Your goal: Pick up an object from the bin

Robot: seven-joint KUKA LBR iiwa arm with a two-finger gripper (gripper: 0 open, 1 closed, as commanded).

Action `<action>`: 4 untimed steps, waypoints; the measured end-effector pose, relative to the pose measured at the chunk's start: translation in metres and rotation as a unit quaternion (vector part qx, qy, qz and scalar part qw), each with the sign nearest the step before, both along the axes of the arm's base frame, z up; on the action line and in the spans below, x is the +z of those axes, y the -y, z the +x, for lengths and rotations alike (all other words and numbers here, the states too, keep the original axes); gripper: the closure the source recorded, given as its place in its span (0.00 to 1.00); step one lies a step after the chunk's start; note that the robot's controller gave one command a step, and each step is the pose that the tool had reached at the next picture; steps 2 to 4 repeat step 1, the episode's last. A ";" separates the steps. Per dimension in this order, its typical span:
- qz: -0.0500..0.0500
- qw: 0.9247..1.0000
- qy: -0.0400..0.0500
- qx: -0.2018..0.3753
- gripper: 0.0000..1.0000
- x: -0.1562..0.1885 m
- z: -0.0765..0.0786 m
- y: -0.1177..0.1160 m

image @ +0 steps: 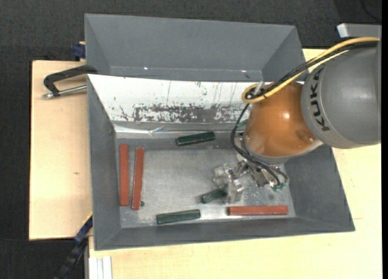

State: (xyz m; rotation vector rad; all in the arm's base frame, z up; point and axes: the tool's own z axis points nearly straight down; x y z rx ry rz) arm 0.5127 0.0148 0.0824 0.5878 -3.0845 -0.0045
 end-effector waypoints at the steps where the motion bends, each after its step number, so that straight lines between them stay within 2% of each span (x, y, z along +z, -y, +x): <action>1: 0.000 1.000 0.004 0.013 1.00 0.157 -0.017 -0.035; 4: 0.000 1.000 0.004 0.013 1.00 0.157 -0.017 -0.035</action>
Offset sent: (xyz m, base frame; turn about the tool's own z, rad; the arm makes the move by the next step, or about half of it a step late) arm 0.0000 0.0000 0.0000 0.0000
